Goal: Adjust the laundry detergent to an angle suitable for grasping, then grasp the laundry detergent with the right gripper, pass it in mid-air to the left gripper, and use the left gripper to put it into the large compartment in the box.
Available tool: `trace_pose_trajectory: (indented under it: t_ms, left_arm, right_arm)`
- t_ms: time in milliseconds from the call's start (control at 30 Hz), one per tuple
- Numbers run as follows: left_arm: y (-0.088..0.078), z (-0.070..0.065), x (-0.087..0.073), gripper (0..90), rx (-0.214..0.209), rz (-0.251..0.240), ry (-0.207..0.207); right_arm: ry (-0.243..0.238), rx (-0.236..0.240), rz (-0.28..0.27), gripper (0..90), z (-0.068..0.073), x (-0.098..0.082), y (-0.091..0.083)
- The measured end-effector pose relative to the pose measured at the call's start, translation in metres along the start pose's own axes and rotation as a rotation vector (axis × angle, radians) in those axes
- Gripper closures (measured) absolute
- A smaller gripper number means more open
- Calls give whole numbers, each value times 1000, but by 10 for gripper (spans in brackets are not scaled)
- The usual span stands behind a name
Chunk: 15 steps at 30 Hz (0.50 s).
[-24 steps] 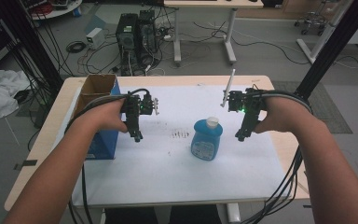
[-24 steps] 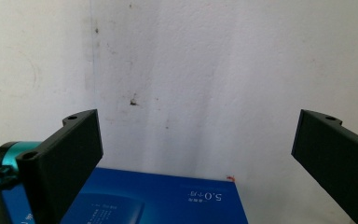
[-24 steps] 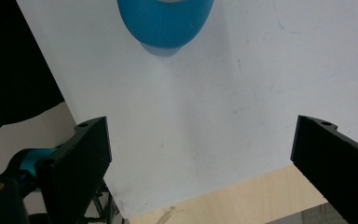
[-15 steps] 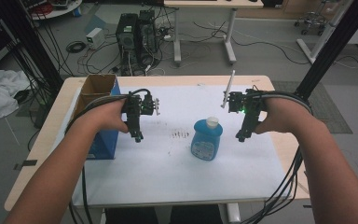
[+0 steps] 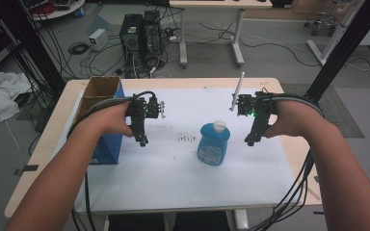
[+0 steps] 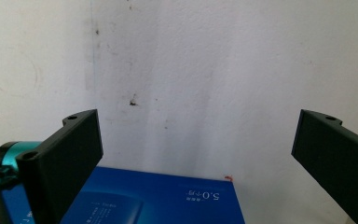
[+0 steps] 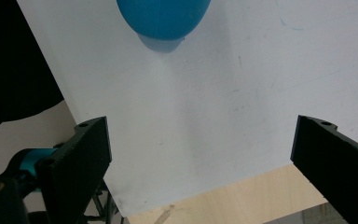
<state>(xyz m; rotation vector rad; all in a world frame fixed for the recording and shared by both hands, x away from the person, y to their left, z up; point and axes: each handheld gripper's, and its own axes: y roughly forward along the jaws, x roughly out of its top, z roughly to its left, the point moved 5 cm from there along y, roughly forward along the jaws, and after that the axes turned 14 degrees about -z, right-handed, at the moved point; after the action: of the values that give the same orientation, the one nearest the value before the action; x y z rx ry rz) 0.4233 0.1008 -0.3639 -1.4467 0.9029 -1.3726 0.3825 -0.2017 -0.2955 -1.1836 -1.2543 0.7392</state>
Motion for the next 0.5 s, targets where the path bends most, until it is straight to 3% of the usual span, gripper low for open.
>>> trace_pose_trajectory:
  t_ms: [500]
  left_arm:
    - [1, 1, 0, 17, -1, 2, 5]
  right_arm:
    - [9, -10, -1, 40, -2, -1, 0]
